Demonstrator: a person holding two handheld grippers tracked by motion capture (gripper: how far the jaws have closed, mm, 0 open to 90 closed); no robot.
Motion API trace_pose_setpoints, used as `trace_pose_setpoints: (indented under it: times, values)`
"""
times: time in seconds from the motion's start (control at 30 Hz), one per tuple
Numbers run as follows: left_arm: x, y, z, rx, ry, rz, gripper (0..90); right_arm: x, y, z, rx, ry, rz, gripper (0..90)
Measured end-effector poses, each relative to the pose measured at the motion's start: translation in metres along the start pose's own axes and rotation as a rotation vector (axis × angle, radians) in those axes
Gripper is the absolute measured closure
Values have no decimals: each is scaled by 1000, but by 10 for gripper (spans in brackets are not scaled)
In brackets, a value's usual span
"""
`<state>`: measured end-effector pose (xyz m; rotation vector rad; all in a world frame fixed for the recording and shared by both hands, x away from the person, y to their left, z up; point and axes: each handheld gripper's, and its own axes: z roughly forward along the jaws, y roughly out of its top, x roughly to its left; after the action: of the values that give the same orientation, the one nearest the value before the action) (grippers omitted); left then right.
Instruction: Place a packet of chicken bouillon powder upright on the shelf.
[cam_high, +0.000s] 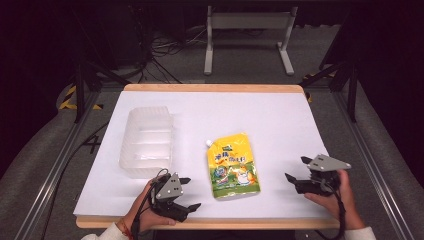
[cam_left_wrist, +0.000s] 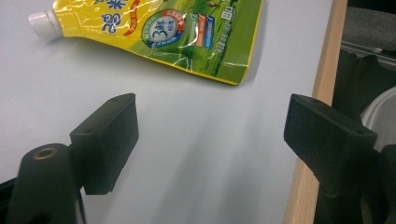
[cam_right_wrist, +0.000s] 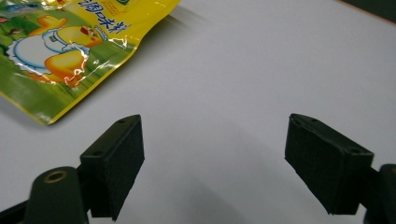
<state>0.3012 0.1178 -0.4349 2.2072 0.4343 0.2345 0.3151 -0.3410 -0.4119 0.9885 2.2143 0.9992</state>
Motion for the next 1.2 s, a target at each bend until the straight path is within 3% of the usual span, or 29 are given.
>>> trace_pose_setpoints:
  times: [0.03,0.07,0.1,0.3,0.4,0.43,0.5,0.67,0.73,0.83,0.93,1.2]
  values:
    - [0,0,0,0,0,0,180,0,0,0,0,0,0,201]
    - [0,0,1,5,-3,-4,176,-5,-9,-8,-2,16,43,201]
    - [0,-1,2,9,-4,-3,174,-6,-11,-10,-2,24,51,199]
    - [1,-2,2,12,-11,-9,165,-6,-10,-6,7,62,61,194]
    - [1,-2,4,6,-36,-28,164,-4,-7,0,21,73,55,190]
    - [1,-3,7,13,-50,-40,164,-2,-1,8,19,119,68,190]
    - [2,-2,12,4,-74,-80,163,0,6,18,25,161,76,189]
    - [4,2,21,11,-91,-133,158,5,19,40,54,229,83,185]
    - [5,3,27,14,-101,-169,158,8,28,54,63,279,91,185]
    - [6,7,35,18,-106,-181,150,10,38,74,92,360,133,174]
    - [9,14,46,30,-98,-221,142,11,44,90,107,386,155,171]
    - [19,26,67,46,-98,-264,119,20,58,123,124,457,200,163]
